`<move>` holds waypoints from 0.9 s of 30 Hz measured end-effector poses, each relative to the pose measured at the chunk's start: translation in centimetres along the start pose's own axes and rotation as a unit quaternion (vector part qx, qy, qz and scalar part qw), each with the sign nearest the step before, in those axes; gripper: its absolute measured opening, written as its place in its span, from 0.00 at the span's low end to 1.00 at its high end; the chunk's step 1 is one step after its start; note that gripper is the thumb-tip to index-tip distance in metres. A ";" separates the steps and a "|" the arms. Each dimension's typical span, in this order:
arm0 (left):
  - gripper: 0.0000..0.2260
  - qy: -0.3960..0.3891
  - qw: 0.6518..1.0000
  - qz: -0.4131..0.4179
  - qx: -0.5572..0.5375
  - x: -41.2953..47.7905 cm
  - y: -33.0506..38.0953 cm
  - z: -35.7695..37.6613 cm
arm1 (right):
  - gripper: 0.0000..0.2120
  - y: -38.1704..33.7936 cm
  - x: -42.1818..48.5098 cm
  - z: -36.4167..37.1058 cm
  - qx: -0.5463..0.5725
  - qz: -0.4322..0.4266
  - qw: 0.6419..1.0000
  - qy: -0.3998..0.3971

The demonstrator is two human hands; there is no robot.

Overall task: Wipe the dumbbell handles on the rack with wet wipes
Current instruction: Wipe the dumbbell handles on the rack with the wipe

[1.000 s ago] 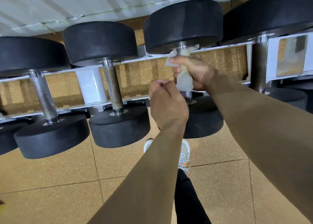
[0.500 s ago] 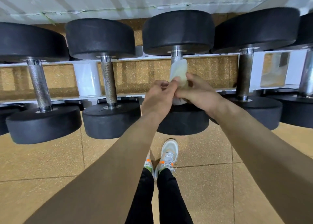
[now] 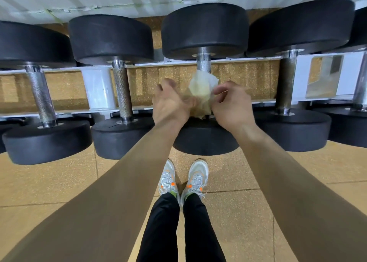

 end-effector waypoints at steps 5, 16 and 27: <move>0.21 -0.169 0.983 -0.009 -0.071 -0.1 1.0 0.9 | 0.10 0.7 -1.1 0.1 -0.002 0.068 0.997 0.030; 0.10 -0.351 0.912 -0.099 -0.190 2.2 2.7 2.9 | 0.08 1.0 -1.8 0.6 0.127 0.100 0.975 0.152; 0.14 -0.173 0.935 -0.190 -0.244 2.3 5.2 4.6 | 0.08 1.2 -1.9 0.8 0.143 0.118 0.968 0.169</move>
Point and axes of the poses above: each hand's wrist, its own x-axis towards the middle knuckle, its own z-axis out of the palm, y = z × x, the point moved 1 cm from there along x, towards the middle knuckle, and after that the axes turned 8 degrees about y, right-handed, at the moved point
